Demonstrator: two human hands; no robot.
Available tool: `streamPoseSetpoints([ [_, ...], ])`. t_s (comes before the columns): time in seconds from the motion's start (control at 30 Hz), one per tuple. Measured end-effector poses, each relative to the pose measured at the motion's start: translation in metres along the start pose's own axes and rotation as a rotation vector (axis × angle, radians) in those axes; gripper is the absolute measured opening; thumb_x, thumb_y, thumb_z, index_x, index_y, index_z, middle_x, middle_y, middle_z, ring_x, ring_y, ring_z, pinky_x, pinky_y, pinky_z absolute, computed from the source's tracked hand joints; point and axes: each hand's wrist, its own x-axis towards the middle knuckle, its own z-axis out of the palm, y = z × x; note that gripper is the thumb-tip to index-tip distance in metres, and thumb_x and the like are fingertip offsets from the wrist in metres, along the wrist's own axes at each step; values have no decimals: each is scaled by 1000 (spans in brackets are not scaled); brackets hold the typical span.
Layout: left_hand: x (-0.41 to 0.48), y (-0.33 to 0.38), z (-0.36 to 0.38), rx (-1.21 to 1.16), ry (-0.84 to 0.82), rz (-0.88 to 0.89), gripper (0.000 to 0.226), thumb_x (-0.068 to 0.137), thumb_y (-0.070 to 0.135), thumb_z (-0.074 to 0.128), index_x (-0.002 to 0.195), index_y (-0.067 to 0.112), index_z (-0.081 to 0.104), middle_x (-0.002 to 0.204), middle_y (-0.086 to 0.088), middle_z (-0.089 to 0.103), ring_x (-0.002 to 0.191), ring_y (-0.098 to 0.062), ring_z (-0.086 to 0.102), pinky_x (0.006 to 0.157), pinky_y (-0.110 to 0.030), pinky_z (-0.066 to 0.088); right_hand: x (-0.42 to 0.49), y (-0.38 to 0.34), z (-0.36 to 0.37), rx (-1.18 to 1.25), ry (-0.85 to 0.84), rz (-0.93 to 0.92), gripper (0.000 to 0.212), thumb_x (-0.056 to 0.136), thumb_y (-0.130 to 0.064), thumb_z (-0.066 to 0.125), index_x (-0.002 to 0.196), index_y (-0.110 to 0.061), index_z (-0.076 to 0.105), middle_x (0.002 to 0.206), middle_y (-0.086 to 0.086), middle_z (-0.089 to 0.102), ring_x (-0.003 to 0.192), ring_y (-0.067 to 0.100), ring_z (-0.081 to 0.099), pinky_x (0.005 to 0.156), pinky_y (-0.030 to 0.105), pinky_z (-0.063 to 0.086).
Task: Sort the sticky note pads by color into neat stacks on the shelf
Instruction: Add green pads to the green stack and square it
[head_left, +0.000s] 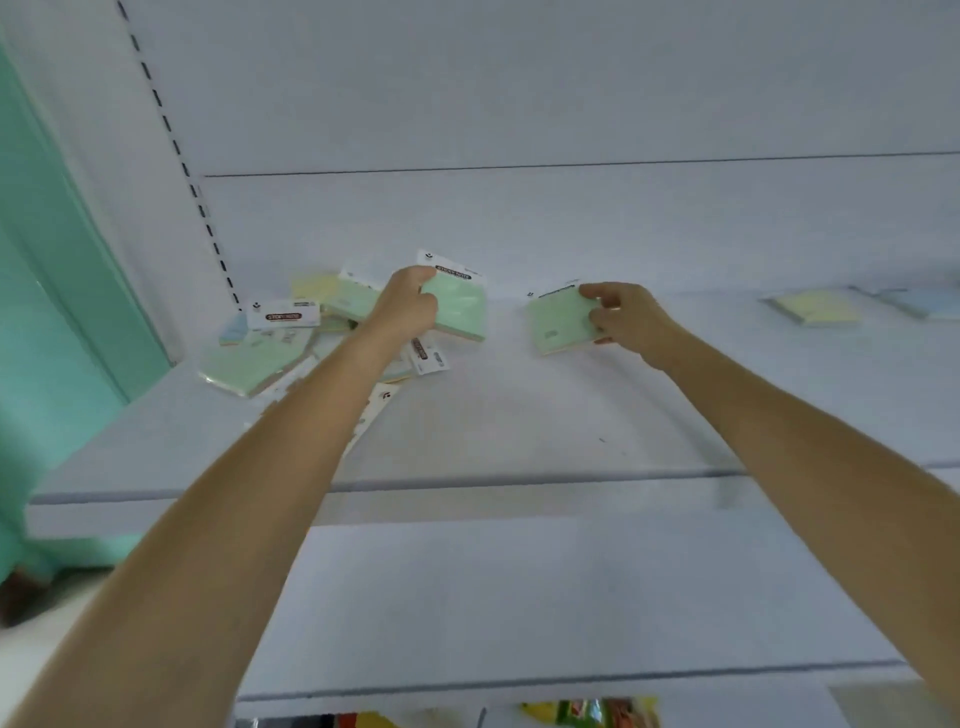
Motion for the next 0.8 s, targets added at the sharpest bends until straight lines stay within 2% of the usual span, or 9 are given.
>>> streamPoseSetpoints([
  [0.07,-2,17,29,11,-39,29,52,87,-3,36,138,7,39,140,-20,43,127,-33,46,105,-38,40,-11,17,-26,37,73,10,45,90,3,41,134,-5,46,113,5,43,97,22,48,74,24,56],
  [0.13,-7,34,60,-31,-77,30,52,87,-3,37,138,7,38,141,-20,43,129,-33,45,109,-41,38,-23,35,-55,55,134,24,44,90,3,42,133,-5,47,112,6,43,97,22,48,52,10,52],
  [0.17,-11,43,75,-57,-96,30,53,87,-2,37,139,8,38,141,-19,43,129,-33,45,110,-42,38,-29,44,-71,57,161,31,44,90,3,42,133,-5,47,112,6,44,96,22,48,48,8,50],
  [0.37,-32,110,163,-150,-163,79,53,87,-4,37,138,8,38,141,-19,42,129,-32,44,110,-41,38,-66,94,-172,61,295,76,44,91,3,41,133,-6,47,109,7,41,96,21,47,57,15,54],
  [0.43,-36,135,196,-181,-170,94,54,86,-4,36,138,7,39,141,-19,42,129,-32,44,110,-43,38,-76,109,-210,48,318,90,44,92,3,40,134,-7,47,109,7,42,97,21,47,73,23,55],
  [0.5,-41,160,230,-210,-166,98,54,85,-4,36,138,8,39,141,-19,43,129,-31,44,110,-43,37,-84,123,-249,29,332,102,43,93,3,39,134,-7,47,111,6,42,99,21,48,84,31,50],
  [0.67,-54,221,317,-273,-160,108,53,84,-5,36,136,6,41,139,-20,44,128,-32,45,110,-42,38,-99,166,-343,51,370,124,44,92,5,39,133,-9,49,116,8,45,106,27,52,81,34,53],
  [0.73,-59,245,346,-296,-165,112,53,84,-6,36,135,7,42,138,-21,44,127,-32,45,109,-43,39,-102,182,-374,49,378,132,44,92,5,39,133,-9,48,118,9,46,114,30,52,85,35,52],
  [0.8,-66,269,377,-316,-178,104,54,83,-6,35,134,7,43,138,-21,45,127,-32,46,107,-46,41,-103,199,-405,48,395,160,44,93,4,39,133,-8,48,128,13,48,117,32,52,85,34,52],
])
